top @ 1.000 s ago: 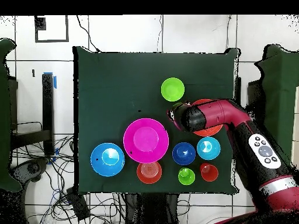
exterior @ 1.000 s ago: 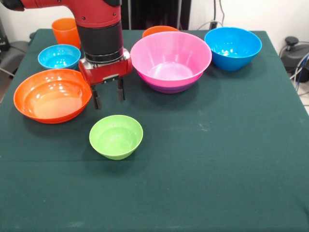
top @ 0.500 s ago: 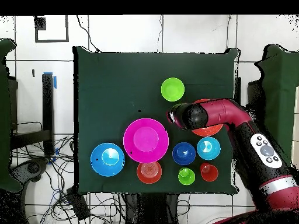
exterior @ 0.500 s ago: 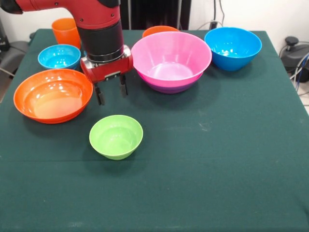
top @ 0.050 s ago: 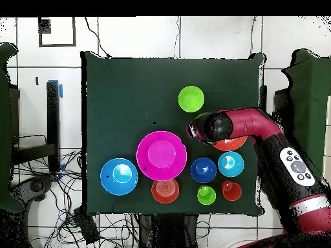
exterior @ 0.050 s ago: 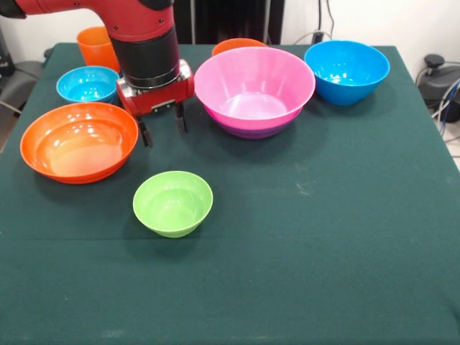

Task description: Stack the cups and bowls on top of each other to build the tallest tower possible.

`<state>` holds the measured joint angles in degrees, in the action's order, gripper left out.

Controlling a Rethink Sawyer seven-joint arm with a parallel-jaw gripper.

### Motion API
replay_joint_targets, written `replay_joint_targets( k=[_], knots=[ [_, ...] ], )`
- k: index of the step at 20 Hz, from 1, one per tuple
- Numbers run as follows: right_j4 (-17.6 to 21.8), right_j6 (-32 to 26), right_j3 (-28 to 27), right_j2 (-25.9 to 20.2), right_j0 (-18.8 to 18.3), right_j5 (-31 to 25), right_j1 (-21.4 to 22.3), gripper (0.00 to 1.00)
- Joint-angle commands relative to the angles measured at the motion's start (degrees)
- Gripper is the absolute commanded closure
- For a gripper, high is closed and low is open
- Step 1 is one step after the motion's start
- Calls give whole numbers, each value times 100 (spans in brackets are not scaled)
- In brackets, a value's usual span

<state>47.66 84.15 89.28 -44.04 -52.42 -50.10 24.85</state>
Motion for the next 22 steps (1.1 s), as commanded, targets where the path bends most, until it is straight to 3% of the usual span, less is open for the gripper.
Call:
replay_joint_targets(
  k=[1,13,18,22],
  knots=[
    [-208,-1121,-1,123,114,-597,64,0],
    [-481,-1181,132,157,43,-720,161,0],
    [-273,-1406,162,66,23,-395,203,0],
    [-313,-1431,142,76,6,-450,154,0]
  ],
)
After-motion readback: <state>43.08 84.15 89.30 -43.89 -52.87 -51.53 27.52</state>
